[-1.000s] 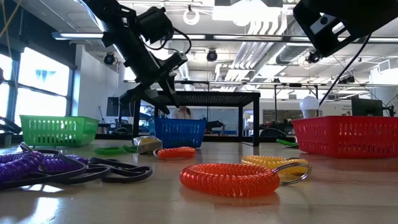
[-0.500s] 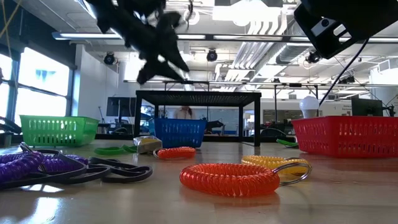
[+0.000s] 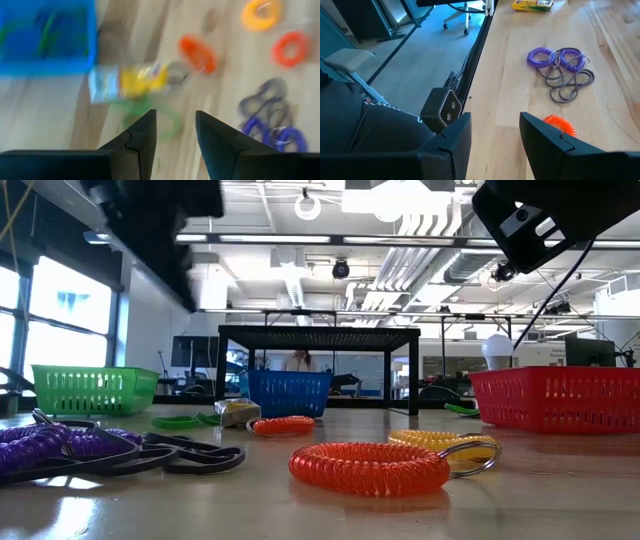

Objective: Pick & Place Office Desk Supplies
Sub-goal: Put the green rubber band into the blue basket

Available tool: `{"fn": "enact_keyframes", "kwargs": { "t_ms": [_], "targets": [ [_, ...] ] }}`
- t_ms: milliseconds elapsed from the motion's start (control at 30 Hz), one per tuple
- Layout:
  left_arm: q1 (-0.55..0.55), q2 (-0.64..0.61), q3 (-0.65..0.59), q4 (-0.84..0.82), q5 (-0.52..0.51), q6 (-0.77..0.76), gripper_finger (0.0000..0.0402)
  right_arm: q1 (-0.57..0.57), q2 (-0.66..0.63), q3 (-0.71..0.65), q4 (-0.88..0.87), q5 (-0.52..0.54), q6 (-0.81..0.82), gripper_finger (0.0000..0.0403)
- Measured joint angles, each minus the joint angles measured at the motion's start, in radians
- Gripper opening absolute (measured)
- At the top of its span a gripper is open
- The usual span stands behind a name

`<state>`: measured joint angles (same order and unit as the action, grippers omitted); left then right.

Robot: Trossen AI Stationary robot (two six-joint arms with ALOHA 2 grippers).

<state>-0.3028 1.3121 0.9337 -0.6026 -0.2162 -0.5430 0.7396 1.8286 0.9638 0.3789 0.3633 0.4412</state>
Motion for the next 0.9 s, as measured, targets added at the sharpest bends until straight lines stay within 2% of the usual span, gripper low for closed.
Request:
{"fn": "enact_keyframes", "kwargs": {
  "t_ms": [133, 233, 467, 667, 900],
  "targets": [
    [0.012, 0.009, -0.001, -0.14, 0.01, -0.344, 0.0131, -0.007, 0.0, 0.0, 0.005, -0.001, -0.001, 0.0155],
    [0.061, 0.022, -0.002, -0.173, 0.047, -0.468, 0.0131, -0.016, 0.0, 0.0, 0.008, -0.002, -0.004, 0.0155],
    [0.137, 0.112, -0.002, -0.156, 0.084, -0.56, 0.0131, -0.039, 0.0, 0.0, 0.015, -0.042, -0.019, 0.0155],
    [0.148, 0.209, -0.002, -0.117, 0.158, -0.585, 0.0131, -0.041, 0.0, 0.0, -0.004, -0.057, -0.019, 0.0155],
    [0.148, 0.269, -0.002, -0.018, 0.167, -0.587, 0.0131, -0.041, 0.0, 0.0, -0.006, -0.057, -0.011, 0.0155]
  ]
}}
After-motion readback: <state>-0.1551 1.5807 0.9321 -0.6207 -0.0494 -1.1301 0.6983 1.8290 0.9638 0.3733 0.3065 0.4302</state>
